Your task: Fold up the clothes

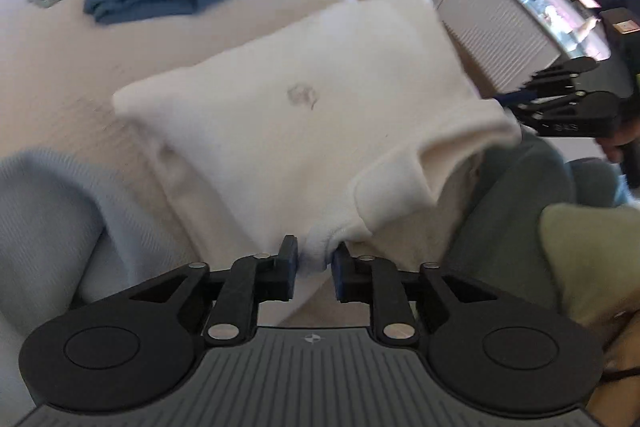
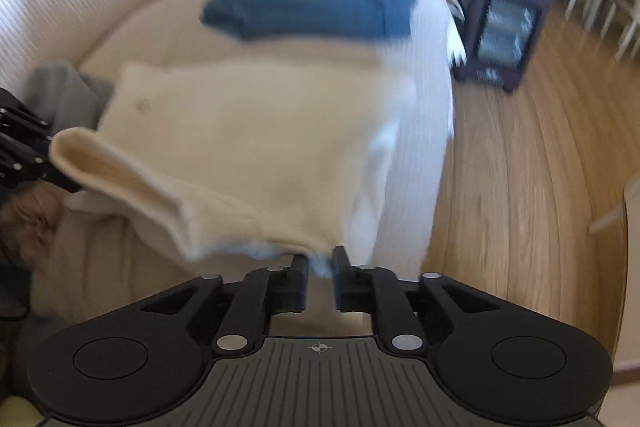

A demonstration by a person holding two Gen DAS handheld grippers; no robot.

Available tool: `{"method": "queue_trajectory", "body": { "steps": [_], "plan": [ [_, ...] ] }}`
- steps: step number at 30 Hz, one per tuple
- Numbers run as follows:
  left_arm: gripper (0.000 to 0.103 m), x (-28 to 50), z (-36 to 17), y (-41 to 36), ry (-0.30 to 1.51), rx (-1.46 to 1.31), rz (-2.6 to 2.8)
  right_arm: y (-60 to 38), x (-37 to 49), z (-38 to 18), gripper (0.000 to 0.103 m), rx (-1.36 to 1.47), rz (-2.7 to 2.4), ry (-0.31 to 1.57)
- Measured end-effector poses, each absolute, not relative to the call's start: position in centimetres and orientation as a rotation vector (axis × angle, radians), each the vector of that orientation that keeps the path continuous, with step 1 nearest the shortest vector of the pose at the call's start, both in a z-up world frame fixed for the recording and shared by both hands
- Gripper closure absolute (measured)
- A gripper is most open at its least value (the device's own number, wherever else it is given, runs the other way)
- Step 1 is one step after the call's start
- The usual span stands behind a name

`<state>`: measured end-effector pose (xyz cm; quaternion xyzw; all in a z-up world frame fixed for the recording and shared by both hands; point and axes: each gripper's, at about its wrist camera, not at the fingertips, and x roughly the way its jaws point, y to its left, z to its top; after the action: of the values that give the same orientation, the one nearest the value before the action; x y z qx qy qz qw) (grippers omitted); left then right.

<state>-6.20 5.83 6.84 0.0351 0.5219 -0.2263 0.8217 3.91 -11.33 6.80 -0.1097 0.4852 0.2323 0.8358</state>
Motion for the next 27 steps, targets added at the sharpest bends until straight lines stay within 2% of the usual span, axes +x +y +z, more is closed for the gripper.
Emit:
{"method": "queue_trajectory", "body": {
  "steps": [1, 2, 8, 12, 15, 21, 27],
  "plan": [
    [0.069, -6.5, 7.1, 6.1, 1.115, 0.095, -0.466, -11.5, 3.5, 6.9, 0.085, -0.25, 0.488, 1.029],
    [0.066, -6.9, 7.4, 6.3, 1.119, 0.116, -0.45, -11.8, 3.0, 7.2, 0.085, -0.269, 0.478, 1.017],
    [0.068, -7.8, 10.9, 9.3, 1.057, 0.075, -0.32, -13.2, 1.9, 11.4, 0.085, -0.204, 0.466, 0.902],
    [0.067, -6.7, 12.2, 7.6, 0.957, -0.007, -0.369, -10.4, 2.3, 12.3, 0.085, -0.124, 0.572, 0.853],
    [0.067, -4.8, 10.8, 5.6, 0.962, -0.053, -0.389, -7.6, 3.5, 11.0, 0.085, -0.111, 0.593, 0.86],
    [0.065, -2.7, 5.6, 4.6, 1.111, -0.048, -0.307, -5.7, 4.8, 7.3, 0.085, -0.127, 0.5, 0.959],
    [0.062, -2.3, 4.3, 4.8, 1.132, -0.097, -0.29, -5.5, 5.1, 4.3, 0.082, -0.115, 0.458, 1.0]
  ]
}}
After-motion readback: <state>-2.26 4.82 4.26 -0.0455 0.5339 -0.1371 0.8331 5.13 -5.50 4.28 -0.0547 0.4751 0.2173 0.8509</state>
